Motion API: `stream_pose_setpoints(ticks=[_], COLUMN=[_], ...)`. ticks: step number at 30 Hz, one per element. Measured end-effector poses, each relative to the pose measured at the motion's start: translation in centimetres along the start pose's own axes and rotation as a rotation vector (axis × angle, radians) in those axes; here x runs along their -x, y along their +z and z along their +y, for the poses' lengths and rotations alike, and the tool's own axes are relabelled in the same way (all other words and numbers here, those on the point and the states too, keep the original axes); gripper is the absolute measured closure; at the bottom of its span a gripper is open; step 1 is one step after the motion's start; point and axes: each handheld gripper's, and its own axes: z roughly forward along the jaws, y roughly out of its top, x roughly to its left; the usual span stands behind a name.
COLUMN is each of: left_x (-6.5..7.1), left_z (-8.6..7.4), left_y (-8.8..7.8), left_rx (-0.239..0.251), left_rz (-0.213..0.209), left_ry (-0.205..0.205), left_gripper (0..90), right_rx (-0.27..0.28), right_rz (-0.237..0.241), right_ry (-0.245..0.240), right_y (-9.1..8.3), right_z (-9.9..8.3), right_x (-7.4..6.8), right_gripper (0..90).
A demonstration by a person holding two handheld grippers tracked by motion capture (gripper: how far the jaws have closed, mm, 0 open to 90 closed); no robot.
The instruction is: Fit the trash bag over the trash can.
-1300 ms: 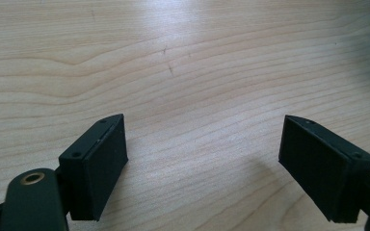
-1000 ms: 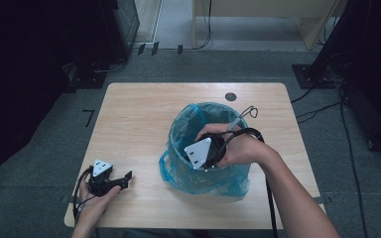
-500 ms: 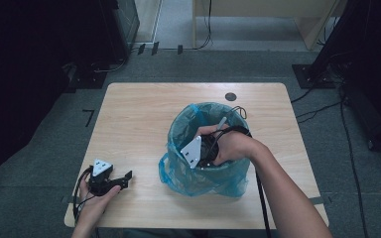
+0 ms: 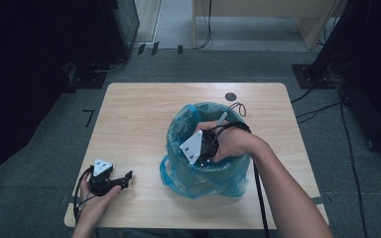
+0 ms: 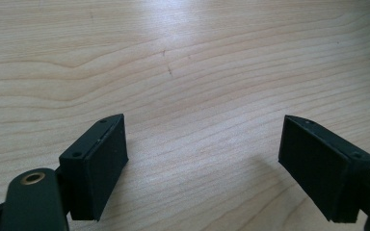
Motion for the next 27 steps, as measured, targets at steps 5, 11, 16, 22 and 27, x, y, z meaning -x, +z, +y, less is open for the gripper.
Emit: stream_pose_setpoints(ticks=[5,11,16,22,27], left_x=[0.0,0.0,0.0,0.0,0.0], left_z=[0.0,0.0,0.0,0.0,0.0], left_y=[0.0,0.0,0.0,0.0,0.0], left_rx=[-0.002,0.001,0.0,0.001,0.002], left_rz=[0.002,-0.001,0.0,-0.001,-0.001], left_ry=[0.003,-0.001,-0.001,-0.001,-0.002], left_gripper=[16.5,16.5,16.6,16.5,16.5], right_rx=[-0.012,-0.021,-0.018,-0.01,0.025], right_rz=[-0.007,0.015,0.001,-0.035,-0.067], right_ry=[-0.009,0.007,0.034,0.014,0.013], right_y=[-0.4,0.8,0.0,-2.5,-4.9], right_z=[0.5,-0.2,0.1,0.6,1.1], right_x=[0.2,-0.2,-0.3,-0.2,-0.5], right_gripper=[90.0,85.7,79.0,90.0,90.0])
